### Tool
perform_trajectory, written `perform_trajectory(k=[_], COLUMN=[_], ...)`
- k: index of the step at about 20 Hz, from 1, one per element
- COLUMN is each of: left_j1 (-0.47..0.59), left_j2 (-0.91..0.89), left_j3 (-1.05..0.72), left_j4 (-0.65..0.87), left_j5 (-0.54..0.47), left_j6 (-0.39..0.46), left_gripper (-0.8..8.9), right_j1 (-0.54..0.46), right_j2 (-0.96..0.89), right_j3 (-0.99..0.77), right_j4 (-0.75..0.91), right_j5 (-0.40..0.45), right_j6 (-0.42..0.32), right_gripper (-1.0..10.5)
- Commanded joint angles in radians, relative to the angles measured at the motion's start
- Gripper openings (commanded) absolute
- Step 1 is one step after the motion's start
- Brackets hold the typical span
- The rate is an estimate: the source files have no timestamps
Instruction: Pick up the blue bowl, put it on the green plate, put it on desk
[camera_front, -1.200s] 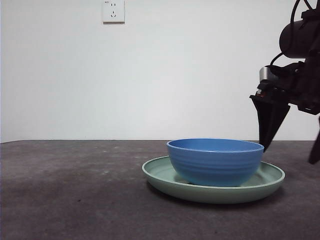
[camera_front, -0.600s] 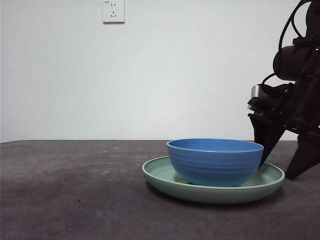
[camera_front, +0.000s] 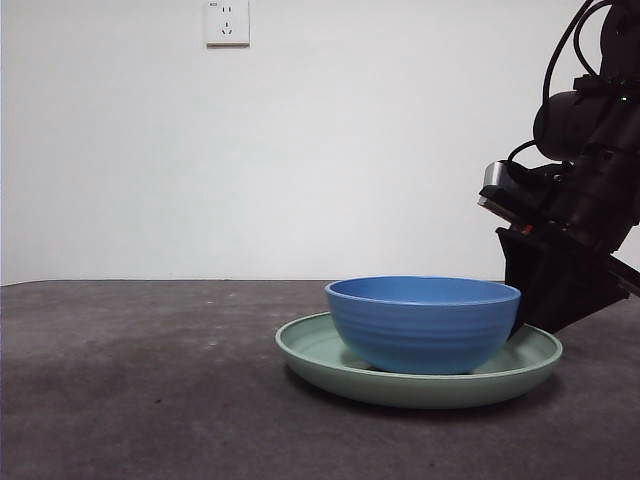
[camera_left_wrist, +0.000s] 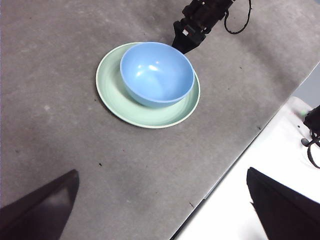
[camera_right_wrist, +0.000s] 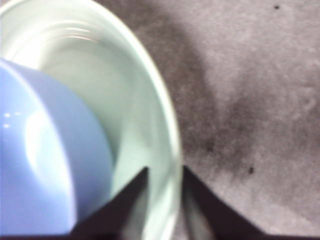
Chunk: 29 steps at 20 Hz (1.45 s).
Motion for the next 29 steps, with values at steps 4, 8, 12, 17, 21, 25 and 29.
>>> perform_trajectory(k=[4, 8, 12, 17, 21, 25, 29], left_j1=[-0.005, -0.005, -0.005, -0.005, -0.005, -0.005, -0.005], left_j2=[0.004, 0.004, 0.004, 0.004, 0.004, 0.004, 0.004], left_j3=[0.010, 0.010, 0.010, 0.010, 0.010, 0.010, 0.010], left_j4=[0.011, 0.006, 0.008, 0.008, 0.007, 0.008, 0.010], left_j5=[-0.001, -0.001, -0.001, -0.001, -0.001, -0.001, -0.001], left_j6=[-0.023, -0.028, -0.027, -0.027, -0.026, -0.026, -0.024], left_gripper=[5.63, 5.63, 5.63, 5.63, 5.63, 5.63, 5.63], right_j1=[0.011, 0.003, 0.003, 0.003, 0.027, 0.081, 0.151], right_j2=[0.022, 0.021, 0.021, 0.021, 0.021, 0.021, 0.022], right_j3=[0.011, 0.016, 0.061, 0.167, 0.246, 0.267, 0.267], right_j4=[-0.006, -0.008, -0.071, -0.162, -0.210, -0.204, -0.160], right_j5=[0.021, 0.001, 0.001, -0.044, -0.045, -0.042, -0.039], right_j6=[-0.015, 0.023, 0.029, 0.047, 0.064, 0.104, 0.157], right_gripper=[0.1, 0.1, 0.1, 0.1, 0.1, 0.1, 0.1])
